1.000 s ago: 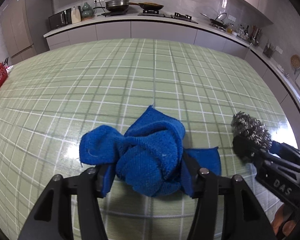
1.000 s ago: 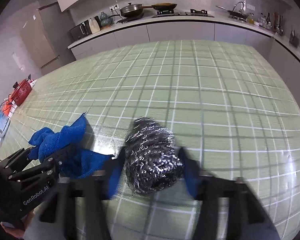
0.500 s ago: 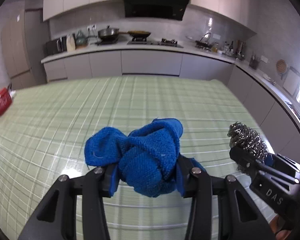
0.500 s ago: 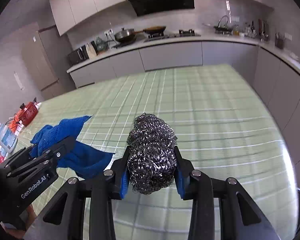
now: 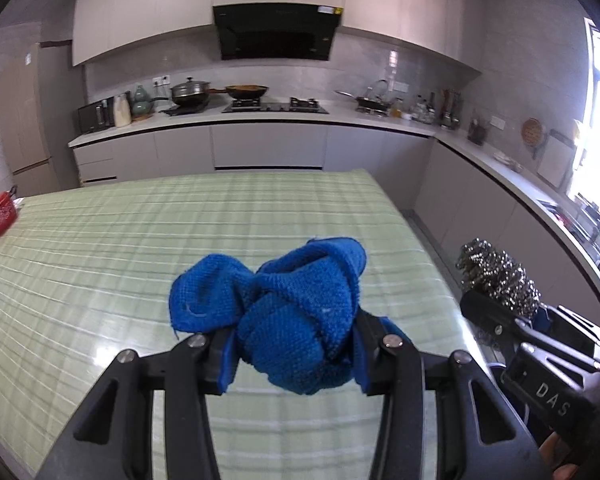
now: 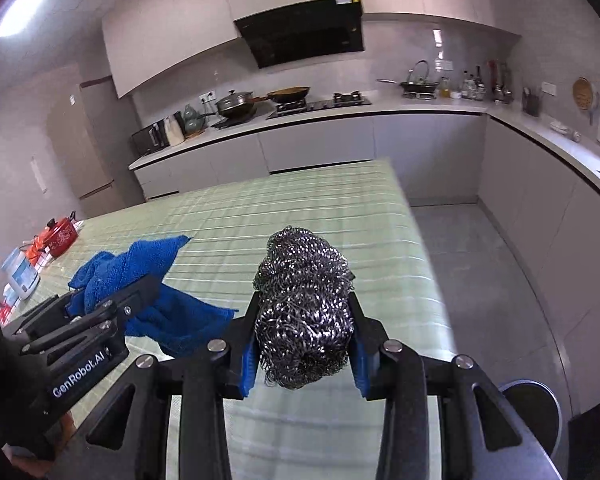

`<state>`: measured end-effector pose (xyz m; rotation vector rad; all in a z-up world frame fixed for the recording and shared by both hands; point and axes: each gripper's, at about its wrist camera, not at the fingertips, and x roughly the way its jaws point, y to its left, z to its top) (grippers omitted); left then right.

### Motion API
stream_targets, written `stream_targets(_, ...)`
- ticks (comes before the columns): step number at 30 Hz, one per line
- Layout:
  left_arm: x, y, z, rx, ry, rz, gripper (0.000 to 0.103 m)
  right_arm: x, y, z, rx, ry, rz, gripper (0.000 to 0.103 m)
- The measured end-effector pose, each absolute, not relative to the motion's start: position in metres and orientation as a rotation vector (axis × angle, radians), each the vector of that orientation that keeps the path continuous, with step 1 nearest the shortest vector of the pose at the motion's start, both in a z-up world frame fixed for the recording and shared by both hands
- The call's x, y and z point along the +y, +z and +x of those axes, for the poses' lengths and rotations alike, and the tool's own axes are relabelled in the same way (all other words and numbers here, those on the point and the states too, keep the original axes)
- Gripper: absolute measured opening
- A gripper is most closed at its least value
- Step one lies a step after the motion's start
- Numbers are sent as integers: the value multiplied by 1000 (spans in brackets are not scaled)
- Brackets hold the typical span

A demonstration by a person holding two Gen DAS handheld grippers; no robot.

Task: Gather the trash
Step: 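Carry blue cloth and scrubber over the black bin and open both tools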

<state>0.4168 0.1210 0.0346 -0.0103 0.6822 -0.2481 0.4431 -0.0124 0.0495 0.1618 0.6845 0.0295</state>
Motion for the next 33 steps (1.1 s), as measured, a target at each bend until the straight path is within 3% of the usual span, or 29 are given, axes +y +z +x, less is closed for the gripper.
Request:
stream_targets(19, 21, 23, 325, 749, -479, 58, 46, -123, 33, 299, 740, -182, 255, 40)
stream_targets(33, -138, -11, 273, 849, -439, 51, 46, -312, -3, 238, 824, -165, 296, 40)
